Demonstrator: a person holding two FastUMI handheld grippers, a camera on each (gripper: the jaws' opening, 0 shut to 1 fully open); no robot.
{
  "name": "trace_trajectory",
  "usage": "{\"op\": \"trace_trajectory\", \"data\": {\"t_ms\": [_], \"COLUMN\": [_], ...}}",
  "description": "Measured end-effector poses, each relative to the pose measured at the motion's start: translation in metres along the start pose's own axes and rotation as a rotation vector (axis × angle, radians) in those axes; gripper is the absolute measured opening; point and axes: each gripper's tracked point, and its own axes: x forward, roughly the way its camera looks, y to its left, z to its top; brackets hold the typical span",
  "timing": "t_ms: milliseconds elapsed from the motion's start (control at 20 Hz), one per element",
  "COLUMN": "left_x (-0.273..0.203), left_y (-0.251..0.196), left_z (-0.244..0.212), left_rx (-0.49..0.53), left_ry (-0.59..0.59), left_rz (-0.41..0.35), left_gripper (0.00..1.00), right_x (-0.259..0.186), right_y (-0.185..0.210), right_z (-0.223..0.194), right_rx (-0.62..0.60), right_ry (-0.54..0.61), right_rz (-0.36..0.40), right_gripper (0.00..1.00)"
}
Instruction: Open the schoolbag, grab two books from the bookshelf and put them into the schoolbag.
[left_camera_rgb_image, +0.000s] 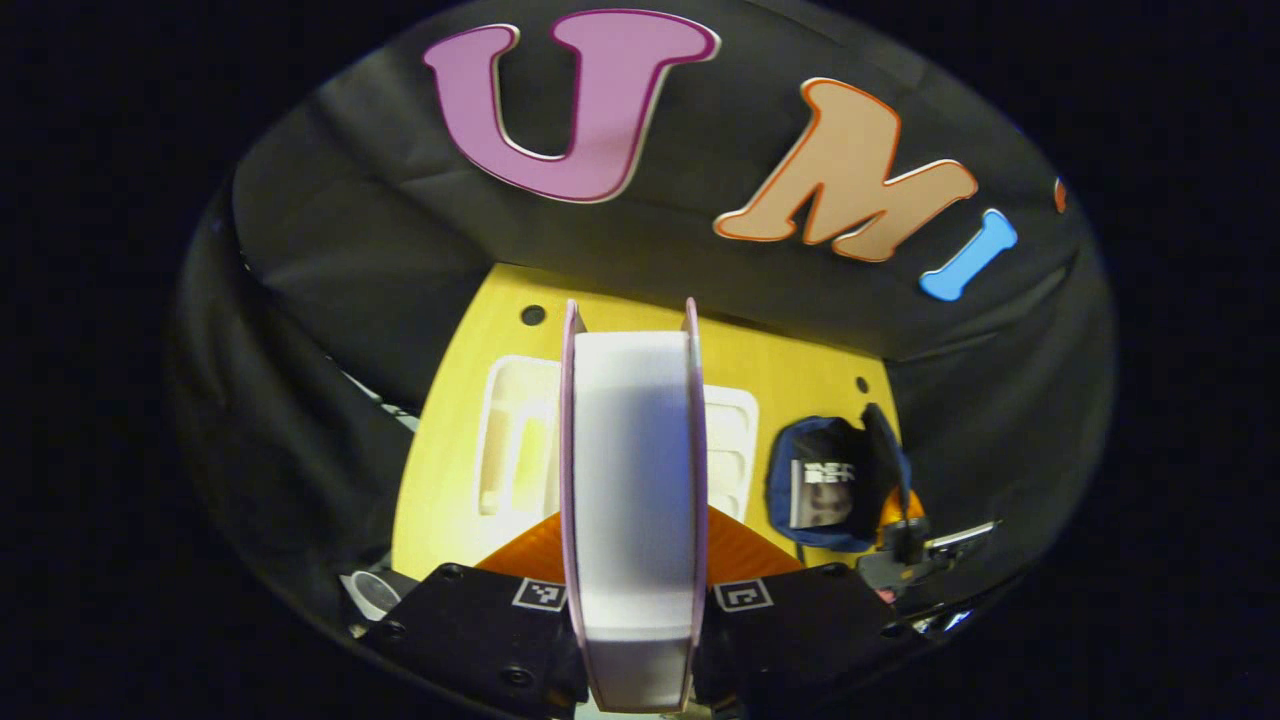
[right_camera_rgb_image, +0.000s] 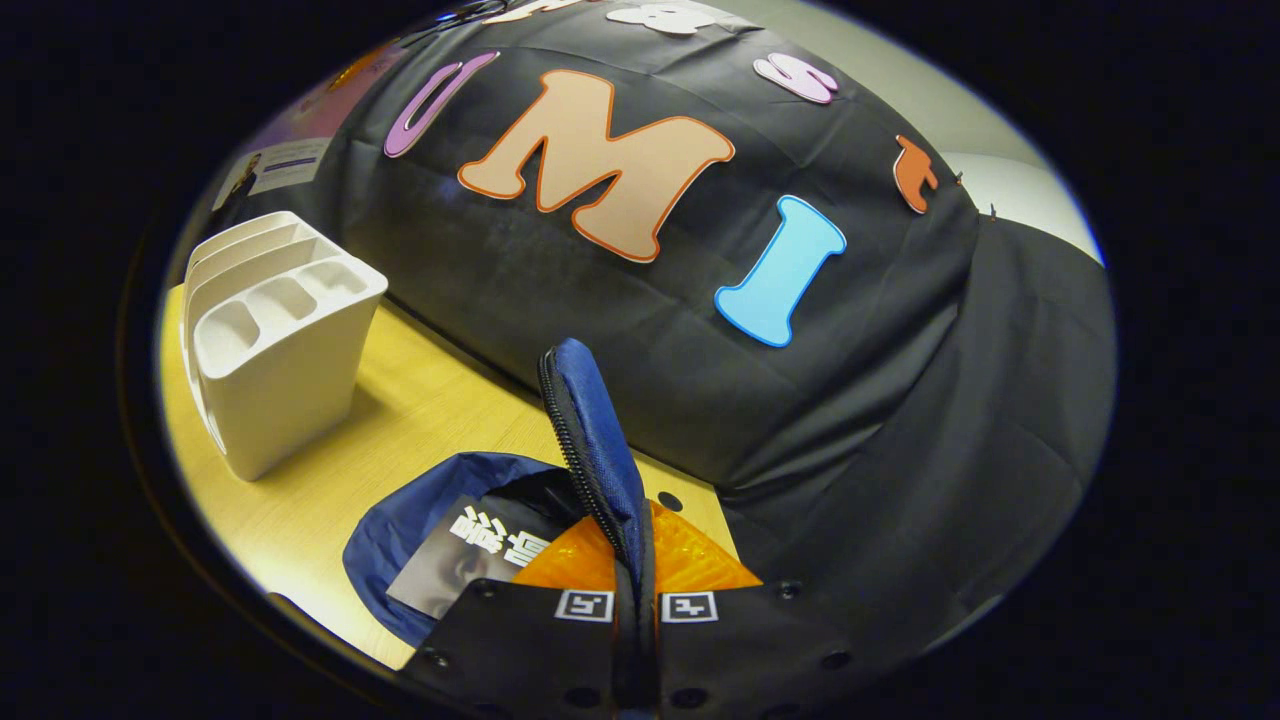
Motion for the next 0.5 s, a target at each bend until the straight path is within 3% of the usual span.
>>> {"op": "trace_trajectory", "data": {"t_ms": [250,500], "left_x": [0.052,0.127], "left_y": [-0.073,-0.146], "left_z": [-0.009,-0.050], "left_rx": [0.016,0.024], "left_ry": [-0.011,0.070], "left_rz": [-0.194,-0.362], "left_gripper": [0.37,0.38], "right_x": [-0.001,-0.001], "right_y": [0.000,-0.002], "right_z": [-0.002,-0.001], "right_rx": [0.005,0.022], "right_ry": [-0.004,-0.003], "right_rz": [0.010,0.008], "right_gripper": [0.04,0.04]}}
